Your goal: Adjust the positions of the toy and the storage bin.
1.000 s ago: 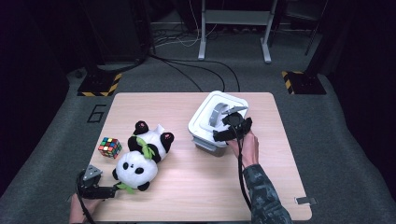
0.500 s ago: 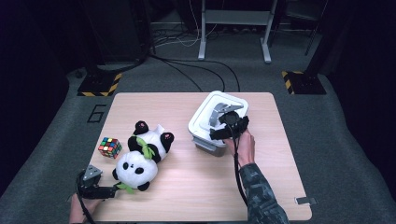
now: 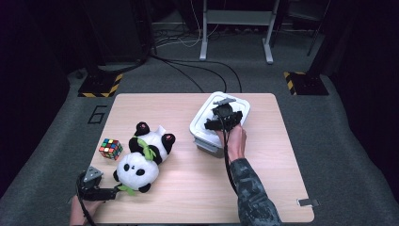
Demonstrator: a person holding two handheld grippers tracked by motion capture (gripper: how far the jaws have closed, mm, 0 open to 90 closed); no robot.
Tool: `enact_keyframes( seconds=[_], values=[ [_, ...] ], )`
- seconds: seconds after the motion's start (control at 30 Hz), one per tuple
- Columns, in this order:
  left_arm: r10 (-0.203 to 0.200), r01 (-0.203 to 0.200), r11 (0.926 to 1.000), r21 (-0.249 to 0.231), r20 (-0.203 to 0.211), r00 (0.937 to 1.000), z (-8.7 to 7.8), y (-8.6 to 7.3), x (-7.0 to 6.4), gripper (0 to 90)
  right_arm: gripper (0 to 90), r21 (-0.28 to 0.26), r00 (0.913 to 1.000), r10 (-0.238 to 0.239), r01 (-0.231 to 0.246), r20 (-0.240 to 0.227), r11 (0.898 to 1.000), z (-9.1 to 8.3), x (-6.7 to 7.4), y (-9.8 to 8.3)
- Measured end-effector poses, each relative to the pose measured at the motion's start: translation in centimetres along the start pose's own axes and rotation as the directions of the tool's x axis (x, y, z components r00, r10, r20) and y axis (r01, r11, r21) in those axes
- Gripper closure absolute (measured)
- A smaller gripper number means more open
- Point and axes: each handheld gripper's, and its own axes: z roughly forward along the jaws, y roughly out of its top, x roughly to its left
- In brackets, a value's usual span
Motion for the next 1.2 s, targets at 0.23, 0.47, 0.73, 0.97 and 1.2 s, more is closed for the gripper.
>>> enact_keyframes(
  seconds=[0.23,0.47,0.73,0.97,1.2],
  values=[
    [0.000,0.000,1.0000,0.000,0.000,1.0000,0.0,0.0,0.0,0.1,29.2,0.002,0.9996,0.003,-0.003,0.029,1.000,0.5,0.3,0.5],
    [0.000,0.000,1.0000,0.000,0.001,1.0000,0.0,0.0,0.0,0.0,47.3,0.005,0.9999,-0.003,0.003,-0.010,1.000,0.2,0.8,0.5],
    [0.000,0.000,1.0000,0.000,0.000,1.0000,0.0,0.0,0.0,0.0,53.2,0.021,0.9958,0.018,-0.016,-0.090,1.000,-0.3,-0.5,0.0],
    [-0.001,0.001,1.0000,0.000,0.001,1.0000,0.0,0.0,0.0,0.2,58.6,0.027,0.9844,0.035,-0.030,-0.172,0.999,-1.1,-1.9,-0.9],
    [-0.001,0.001,1.0000,0.000,0.001,1.0000,0.0,0.0,0.0,0.2,60.8,0.042,0.9730,0.017,-0.007,-0.230,0.999,-1.8,-2.8,-1.5]
  ],
)
